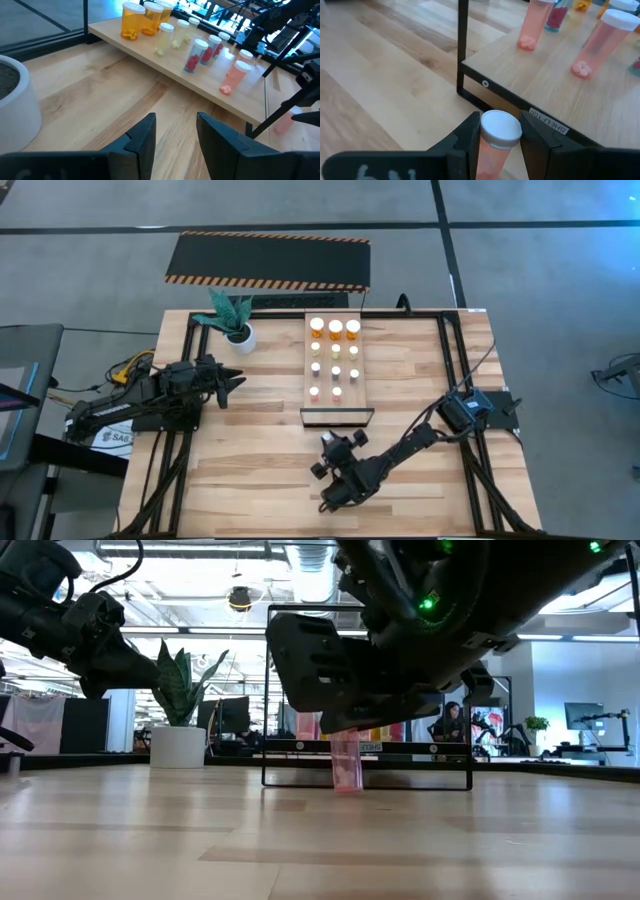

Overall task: Pick and place medicine bottles onto shelf by color
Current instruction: Put the small pink pill bottle on the shelf aligned with the other small pink pill bottles

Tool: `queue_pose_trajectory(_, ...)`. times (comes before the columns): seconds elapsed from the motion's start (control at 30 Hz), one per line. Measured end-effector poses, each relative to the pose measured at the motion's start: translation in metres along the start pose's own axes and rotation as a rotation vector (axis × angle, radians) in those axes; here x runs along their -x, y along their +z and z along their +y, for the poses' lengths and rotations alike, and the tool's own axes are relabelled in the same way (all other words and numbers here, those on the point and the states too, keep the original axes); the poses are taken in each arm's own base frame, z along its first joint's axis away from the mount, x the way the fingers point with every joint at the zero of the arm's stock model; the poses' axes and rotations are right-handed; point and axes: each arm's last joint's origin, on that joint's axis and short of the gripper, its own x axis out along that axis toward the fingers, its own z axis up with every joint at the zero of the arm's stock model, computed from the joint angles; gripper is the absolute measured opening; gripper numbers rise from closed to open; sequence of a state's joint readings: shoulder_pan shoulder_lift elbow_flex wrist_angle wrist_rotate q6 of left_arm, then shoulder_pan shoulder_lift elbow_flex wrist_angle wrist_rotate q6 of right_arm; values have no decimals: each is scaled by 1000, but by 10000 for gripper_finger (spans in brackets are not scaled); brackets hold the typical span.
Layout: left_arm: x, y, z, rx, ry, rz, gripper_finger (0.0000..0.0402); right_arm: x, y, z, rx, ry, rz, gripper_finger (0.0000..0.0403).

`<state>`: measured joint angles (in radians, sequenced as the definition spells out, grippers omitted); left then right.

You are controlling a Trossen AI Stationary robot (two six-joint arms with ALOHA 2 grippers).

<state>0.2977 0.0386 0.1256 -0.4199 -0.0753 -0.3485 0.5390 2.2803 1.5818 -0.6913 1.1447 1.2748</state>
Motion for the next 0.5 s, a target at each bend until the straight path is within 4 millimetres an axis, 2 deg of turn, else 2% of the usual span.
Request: queue_pose_trajectory(0.5, 0, 0, 0, 0, 0, 1, 128, -3, 1, -1, -2, -5, 4, 130)
